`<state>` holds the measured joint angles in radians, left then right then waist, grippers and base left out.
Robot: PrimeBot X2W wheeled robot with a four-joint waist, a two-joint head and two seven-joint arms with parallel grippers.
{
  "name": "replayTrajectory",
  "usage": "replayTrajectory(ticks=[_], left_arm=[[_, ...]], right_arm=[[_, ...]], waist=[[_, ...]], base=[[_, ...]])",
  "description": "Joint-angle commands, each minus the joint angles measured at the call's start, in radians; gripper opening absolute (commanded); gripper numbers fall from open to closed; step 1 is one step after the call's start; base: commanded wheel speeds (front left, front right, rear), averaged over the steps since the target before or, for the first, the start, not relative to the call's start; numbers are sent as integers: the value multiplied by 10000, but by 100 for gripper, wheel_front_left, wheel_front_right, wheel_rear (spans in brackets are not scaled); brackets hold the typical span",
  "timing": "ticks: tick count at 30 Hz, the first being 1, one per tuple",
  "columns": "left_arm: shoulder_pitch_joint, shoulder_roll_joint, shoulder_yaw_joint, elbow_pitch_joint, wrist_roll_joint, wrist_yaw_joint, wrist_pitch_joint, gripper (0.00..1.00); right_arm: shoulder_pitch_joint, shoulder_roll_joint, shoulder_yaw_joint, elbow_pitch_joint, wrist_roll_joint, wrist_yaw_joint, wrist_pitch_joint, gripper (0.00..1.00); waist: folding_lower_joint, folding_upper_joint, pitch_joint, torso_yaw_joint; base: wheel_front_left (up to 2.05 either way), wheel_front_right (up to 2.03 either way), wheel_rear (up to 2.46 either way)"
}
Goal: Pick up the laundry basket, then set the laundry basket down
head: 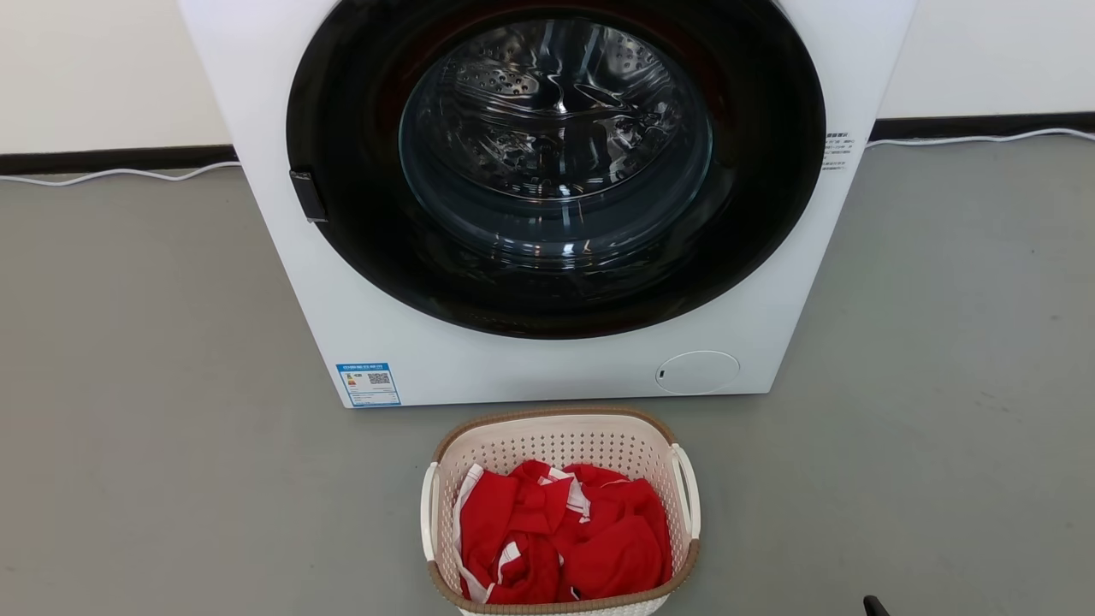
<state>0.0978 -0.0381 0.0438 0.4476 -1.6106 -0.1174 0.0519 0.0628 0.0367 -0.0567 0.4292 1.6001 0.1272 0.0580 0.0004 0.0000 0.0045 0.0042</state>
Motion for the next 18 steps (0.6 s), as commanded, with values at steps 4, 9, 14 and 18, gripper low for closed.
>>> replayTrajectory(ticks=[4, 9, 14, 18], left_arm=[[-85, 164, -56, -399, 276, -26, -189, 100], [-87, 194, -106, -512, 506, -30, -307, 100], [-93, 241, -128, -660, 771, -35, -456, 100], [-96, 299, -131, -768, 1032, -40, -575, 100]], right_arm=[[-185, -161, 203, -450, -326, 7, -293, 100], [-226, -190, 333, -589, -735, 8, -410, 100], [-285, -225, 467, -733, -1318, 10, -556, 100], [-335, -254, 567, -816, -1818, 11, -673, 100]], waist=[[-3, 0, -15, 7], [-3, 0, -34, 10], [-3, 0, -63, 14], [-3, 0, -87, 18]], base=[[0, 0, 0], [0, 0, 0], [0, 0, 0], [0, 0, 0]])
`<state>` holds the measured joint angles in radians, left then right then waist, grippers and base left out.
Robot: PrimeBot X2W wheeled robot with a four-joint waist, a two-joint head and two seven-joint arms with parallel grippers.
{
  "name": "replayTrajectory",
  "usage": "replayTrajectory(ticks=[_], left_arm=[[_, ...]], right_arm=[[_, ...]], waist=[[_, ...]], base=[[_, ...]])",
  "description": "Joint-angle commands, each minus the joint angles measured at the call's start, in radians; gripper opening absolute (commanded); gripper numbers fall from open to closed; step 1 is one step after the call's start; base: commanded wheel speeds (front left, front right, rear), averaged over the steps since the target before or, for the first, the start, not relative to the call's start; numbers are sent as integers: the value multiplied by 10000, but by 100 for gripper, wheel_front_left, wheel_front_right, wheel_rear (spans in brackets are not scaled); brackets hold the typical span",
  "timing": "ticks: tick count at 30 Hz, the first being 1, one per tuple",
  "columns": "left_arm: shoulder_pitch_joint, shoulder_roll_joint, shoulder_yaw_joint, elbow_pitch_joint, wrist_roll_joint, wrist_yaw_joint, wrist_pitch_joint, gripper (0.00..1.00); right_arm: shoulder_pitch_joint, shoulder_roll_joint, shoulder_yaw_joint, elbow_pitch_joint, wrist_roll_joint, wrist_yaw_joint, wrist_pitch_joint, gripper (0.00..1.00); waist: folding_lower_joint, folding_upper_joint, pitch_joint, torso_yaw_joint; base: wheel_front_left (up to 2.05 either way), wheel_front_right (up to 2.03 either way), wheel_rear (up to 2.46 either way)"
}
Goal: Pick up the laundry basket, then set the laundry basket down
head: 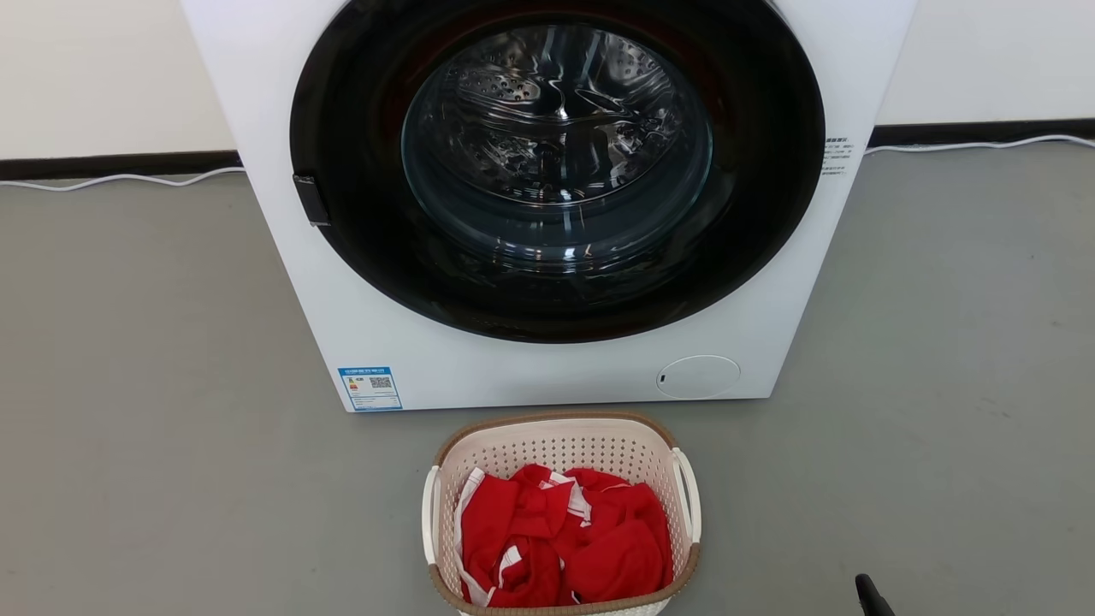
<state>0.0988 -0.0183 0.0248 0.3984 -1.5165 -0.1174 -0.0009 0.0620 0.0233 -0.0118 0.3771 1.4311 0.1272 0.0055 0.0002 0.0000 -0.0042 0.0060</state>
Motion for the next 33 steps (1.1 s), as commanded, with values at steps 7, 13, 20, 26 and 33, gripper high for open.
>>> replayTrajectory(ticks=[7, 13, 20, 26, 33], left_arm=[[-131, 236, 89, -402, 935, -47, -255, 100], [-189, 304, 284, -418, 2127, -50, -462, 100], [-268, 324, 579, -559, 3536, 22, -670, 100], [-281, 320, 725, -851, 4927, 72, -848, 100], [-284, 343, 767, -1095, 6241, 43, -1026, 100]], right_arm=[[-435, -176, 233, -440, -1353, 13, -352, 100], [-574, -227, 295, -606, -3156, 15, -557, 100], [-694, -273, 367, -889, -5083, 17, -761, 100], [-767, -314, 527, -1153, -6551, 18, -937, 100], [-865, -356, 746, -1323, -7864, 20, -1112, 100]], waist=[[-2, 0, -31, 15], [-2, 0, -59, 12], [-2, 0, -88, 12], [-2, 0, -108, 24], [-2, 0, -129, 44]], base=[[0, 0, 0], [0, 0, 0], [0, 0, 0], [0, 0, 0], [0, 0, 0]])
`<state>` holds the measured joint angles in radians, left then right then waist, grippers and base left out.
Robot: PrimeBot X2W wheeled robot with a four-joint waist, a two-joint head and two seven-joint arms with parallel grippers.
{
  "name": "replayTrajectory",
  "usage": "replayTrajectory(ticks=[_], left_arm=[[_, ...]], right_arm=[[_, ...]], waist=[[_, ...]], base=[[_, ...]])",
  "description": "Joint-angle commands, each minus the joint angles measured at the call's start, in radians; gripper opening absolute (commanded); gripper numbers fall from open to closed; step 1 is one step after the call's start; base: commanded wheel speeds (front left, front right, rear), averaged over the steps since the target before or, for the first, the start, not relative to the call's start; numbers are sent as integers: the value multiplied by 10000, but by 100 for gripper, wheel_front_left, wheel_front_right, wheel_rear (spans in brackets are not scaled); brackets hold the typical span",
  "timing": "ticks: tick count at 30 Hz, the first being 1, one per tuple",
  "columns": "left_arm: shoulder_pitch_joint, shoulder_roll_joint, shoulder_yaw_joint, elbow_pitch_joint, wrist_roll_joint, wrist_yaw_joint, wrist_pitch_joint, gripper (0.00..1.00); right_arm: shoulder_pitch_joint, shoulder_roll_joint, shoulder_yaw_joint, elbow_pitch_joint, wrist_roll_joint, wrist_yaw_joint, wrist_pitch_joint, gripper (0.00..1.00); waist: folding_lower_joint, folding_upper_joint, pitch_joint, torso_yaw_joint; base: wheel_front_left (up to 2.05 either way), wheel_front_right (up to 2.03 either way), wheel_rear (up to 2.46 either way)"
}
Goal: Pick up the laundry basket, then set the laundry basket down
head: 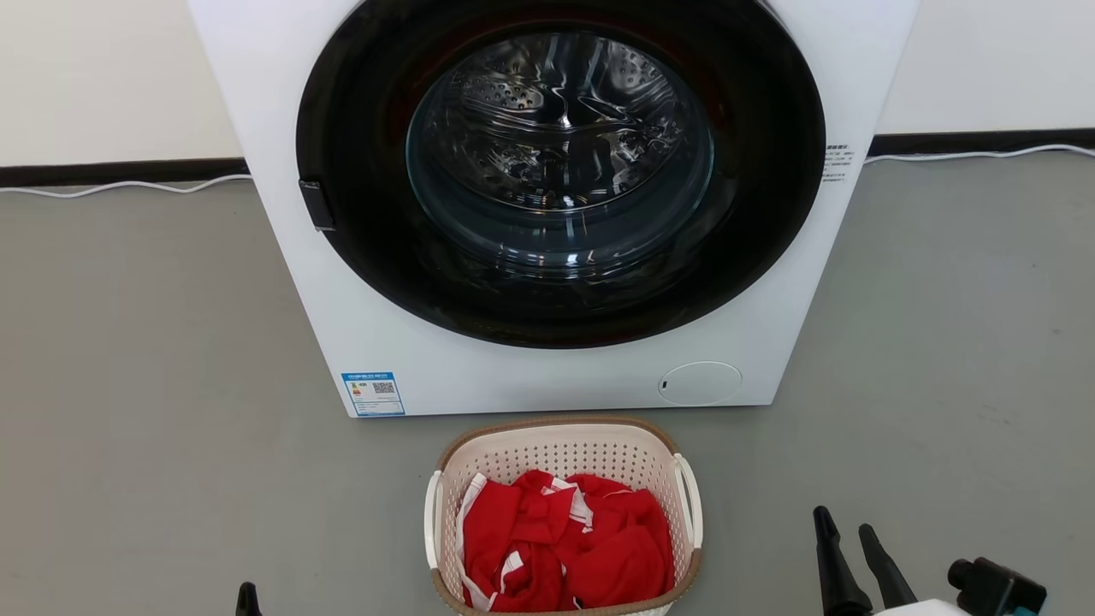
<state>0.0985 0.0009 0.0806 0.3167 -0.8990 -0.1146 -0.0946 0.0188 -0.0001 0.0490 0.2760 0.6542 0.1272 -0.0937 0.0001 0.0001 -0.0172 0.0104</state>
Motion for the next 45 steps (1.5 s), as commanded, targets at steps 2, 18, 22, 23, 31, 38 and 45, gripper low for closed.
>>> replayTrajectory(ticks=[2, 18, 22, 23, 31, 38, 45], left_arm=[[-273, 165, 235, -348, 497, 0, -148, 100], [-139, 262, 429, -1030, 3064, -102, -622, 100], [-37, 291, 366, -1110, 3609, -118, -741, 100], [-27, 298, 356, -1127, 3727, -120, -771, 100], [46, 354, 274, -1273, 4654, -135, -1008, 100], [101, 409, 240, -1412, 5485, -143, -1217, 100], [134, 457, 247, -1544, 6198, -150, -1395, 100]], right_arm=[[-468, -157, 210, -328, -537, 20, -179, 100], [-684, -296, 637, -566, -3125, 25, -647, 100], [-714, -322, 751, -599, -3662, 26, -764, 100], [-718, -328, 762, -605, -3795, 26, -793, 100], [-752, -378, 835, -600, -4878, 29, -1027, 100], [-785, -420, 872, -586, -5818, 30, -1233, 100], [-813, -454, 910, -569, -6586, 32, -1408, 100]], waist=[[0, -1, -10, -1], [-1, -1, -76, -1], [-1, -1, -75, -7], [-1, -1, -75, -3], [-1, -1, -100, 17], [-1, -1, -127, 29], [-1, -1, -140, 34]], base=[[0, 0, 0], [0, 0, 0], [0, 0, 0], [0, 0, 0], [0, 0, 0], [0, 0, 0], [0, 0, 0]])
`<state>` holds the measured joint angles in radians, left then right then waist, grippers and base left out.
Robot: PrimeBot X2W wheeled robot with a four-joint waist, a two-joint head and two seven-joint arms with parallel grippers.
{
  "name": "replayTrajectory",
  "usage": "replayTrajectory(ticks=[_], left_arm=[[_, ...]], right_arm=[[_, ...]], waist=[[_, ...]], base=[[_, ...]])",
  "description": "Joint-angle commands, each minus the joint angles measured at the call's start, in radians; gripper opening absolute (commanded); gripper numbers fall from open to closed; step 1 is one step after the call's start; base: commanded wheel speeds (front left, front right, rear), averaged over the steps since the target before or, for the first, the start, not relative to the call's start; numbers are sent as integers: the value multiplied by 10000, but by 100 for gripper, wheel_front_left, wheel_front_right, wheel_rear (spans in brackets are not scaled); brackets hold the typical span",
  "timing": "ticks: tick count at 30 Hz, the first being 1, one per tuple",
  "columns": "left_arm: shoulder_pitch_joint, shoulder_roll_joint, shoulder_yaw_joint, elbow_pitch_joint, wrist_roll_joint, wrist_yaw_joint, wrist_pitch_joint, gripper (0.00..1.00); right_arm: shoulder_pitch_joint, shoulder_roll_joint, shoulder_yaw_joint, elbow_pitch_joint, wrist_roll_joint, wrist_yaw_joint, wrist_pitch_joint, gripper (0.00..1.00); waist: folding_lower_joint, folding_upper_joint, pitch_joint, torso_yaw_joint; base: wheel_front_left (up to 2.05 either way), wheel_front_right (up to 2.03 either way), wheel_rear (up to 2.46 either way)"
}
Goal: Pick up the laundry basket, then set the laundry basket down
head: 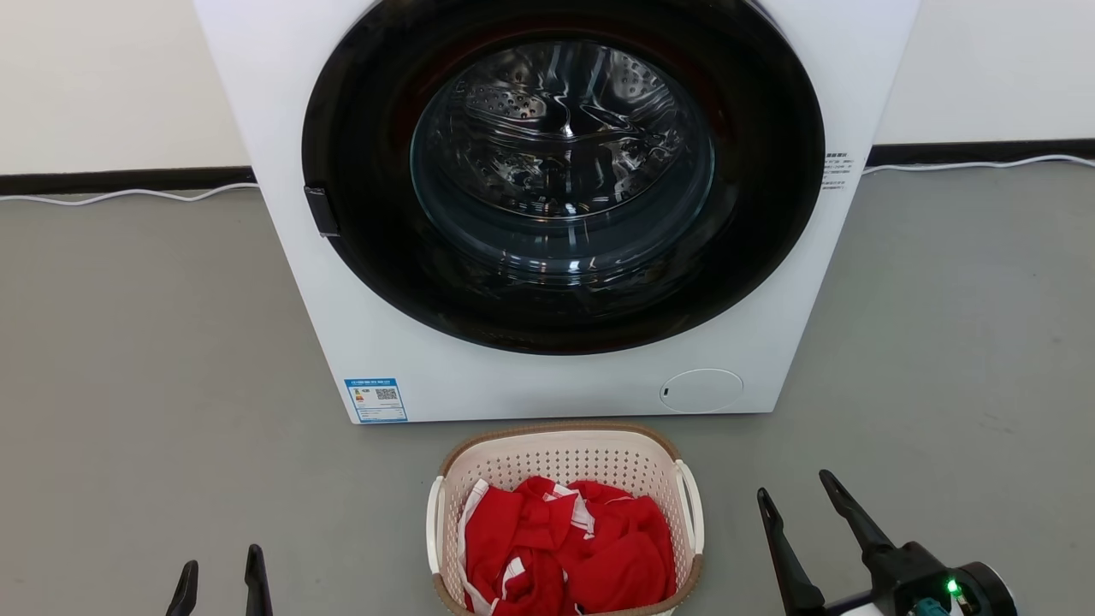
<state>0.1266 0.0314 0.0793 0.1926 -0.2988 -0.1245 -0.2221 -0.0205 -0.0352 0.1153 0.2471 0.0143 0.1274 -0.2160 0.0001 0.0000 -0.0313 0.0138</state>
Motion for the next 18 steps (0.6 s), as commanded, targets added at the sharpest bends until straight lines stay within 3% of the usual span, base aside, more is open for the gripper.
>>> replayTrajectory(ticks=[1, 9, 18], left_arm=[[-140, 159, 259, -320, 317, -51, -149, 100], [-80, 209, 311, -423, 1219, -60, -386, 100], [-53, 202, 212, -170, 1078, -61, -396, 100]], right_arm=[[-418, -109, 244, -270, -319, 31, -214, 100], [-406, -157, 108, -114, -1433, 33, -448, 100], [-357, -153, -308, 130, -1369, 33, -458, 100]], waist=[[-1, 0, 0, 3], [-1, 0, 14, -4], [-1, 0, 59, -44]], base=[[0, 0, 0], [0, 0, 0], [0, 0, 0]])
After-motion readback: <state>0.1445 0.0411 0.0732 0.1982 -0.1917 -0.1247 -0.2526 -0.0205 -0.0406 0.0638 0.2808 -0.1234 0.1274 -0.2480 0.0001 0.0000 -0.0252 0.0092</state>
